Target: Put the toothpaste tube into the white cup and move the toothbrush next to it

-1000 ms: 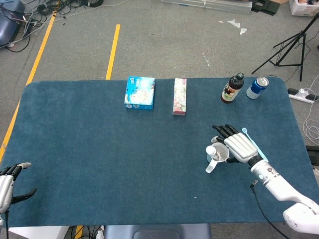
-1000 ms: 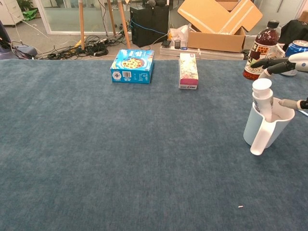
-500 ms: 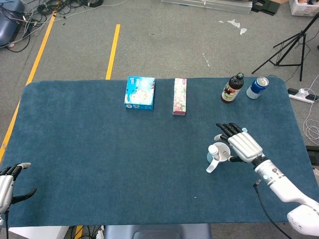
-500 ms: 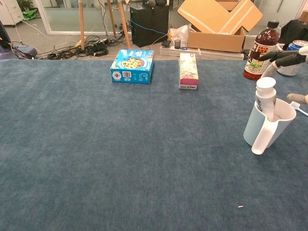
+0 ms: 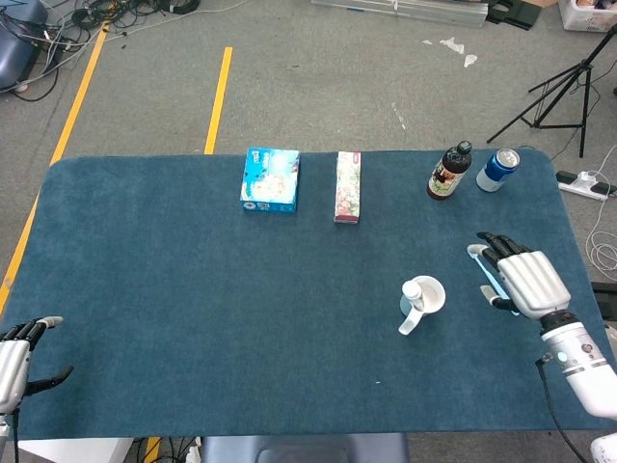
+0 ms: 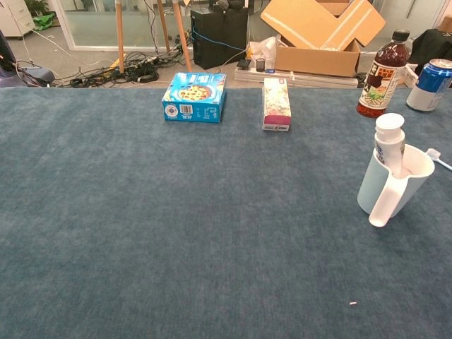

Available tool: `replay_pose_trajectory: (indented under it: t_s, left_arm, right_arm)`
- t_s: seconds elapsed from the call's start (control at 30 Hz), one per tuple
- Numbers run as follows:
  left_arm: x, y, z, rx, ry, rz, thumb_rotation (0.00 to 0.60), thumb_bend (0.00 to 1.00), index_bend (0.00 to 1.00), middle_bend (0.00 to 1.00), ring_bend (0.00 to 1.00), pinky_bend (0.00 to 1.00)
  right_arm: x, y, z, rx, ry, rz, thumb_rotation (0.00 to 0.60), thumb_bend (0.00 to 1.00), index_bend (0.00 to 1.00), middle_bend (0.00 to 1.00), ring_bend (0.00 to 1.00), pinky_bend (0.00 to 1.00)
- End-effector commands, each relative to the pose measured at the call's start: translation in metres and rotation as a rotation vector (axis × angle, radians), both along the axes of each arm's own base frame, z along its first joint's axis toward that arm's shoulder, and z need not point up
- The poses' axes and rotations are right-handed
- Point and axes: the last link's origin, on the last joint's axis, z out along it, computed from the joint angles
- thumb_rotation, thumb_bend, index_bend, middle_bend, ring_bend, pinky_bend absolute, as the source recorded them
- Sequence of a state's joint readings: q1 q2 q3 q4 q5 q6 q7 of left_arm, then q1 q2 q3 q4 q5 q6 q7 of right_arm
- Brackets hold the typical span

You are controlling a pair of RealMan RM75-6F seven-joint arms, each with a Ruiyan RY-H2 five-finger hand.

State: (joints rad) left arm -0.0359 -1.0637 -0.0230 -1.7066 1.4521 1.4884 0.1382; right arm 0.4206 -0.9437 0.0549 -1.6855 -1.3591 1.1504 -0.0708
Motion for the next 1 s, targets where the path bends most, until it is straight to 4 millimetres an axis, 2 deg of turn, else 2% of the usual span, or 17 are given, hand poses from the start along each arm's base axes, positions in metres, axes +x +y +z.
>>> replay_pose_trajectory:
  t_s: [0.03, 0.13, 0.2, 0.33, 0.4, 0.53, 0.63, 1.0]
  left_arm:
    - [0.0, 0.0, 0.0, 0.0, 0.0, -0.001, 0.6, 0.1, 0.28, 0.34, 0.35, 0.45]
    - [0.0, 0.0, 0.0, 0.0, 0.0, 0.0, 0.6, 0.1, 0.28, 0.34, 0.35, 0.45]
    - [0.0, 0.0, 0.0, 0.001, 0.0, 0.001, 0.6, 0.1, 0.28, 0.34, 0.35, 0.45]
    - [0.0, 0.001, 0.001, 0.002, -0.003, 0.001, 0.6, 0.1, 0.28, 0.34, 0.35, 0.45]
    - [0.0, 0.0, 0.001, 0.002, -0.004, 0.0, 0.6, 0.1, 0.28, 0.34, 0.35, 0.45]
    - [0.0, 0.0, 0.0, 0.0, -0.003, 0.001, 0.6, 0.1, 0.28, 0.34, 0.35, 0.45]
    - [0.0, 0.0, 0.0, 0.001, -0.003, 0.0, 0.6, 0.1, 0.28, 0.34, 0.35, 0.45]
    - [0.0, 0.001, 0.001, 0.001, -0.007, 0.002, 0.6, 0.1, 0.28, 0.34, 0.35, 0.45]
  right_arm:
    - [-0.014, 0.002, 0.007, -0.045, -0.025, -0.109, 0.6, 0.3, 0.26, 0.47, 0.56, 0.72]
    - [-0.025, -0.002, 0.005, -0.037, -0.06, -0.21, 0.6, 0.34, 0.25, 0.63, 0.72, 0.83]
    - [-0.033, -0.005, 0.002, -0.019, -0.088, -0.283, 0.6, 0.37, 0.2, 0.7, 0.8, 0.89]
    - [-0.045, -0.013, -0.004, 0.025, -0.188, -0.43, 0.6, 0.45, 0.09, 0.83, 0.92, 0.99]
    - [-0.05, -0.018, -0.005, 0.036, -0.252, -0.495, 0.6, 0.49, 0.07, 0.86, 0.95, 1.0]
    - [-0.059, -0.029, -0.01, 0.04, -0.374, -0.592, 0.6, 0.58, 0.06, 0.91, 0.99, 1.0]
    - [-0.064, -0.035, -0.014, 0.052, -0.449, -0.642, 0.6, 0.61, 0.06, 0.92, 1.0, 1.0]
    - [-0.081, -0.048, -0.03, 0.093, -0.514, -0.744, 0.6, 0.64, 0.06, 0.93, 1.0, 1.0]
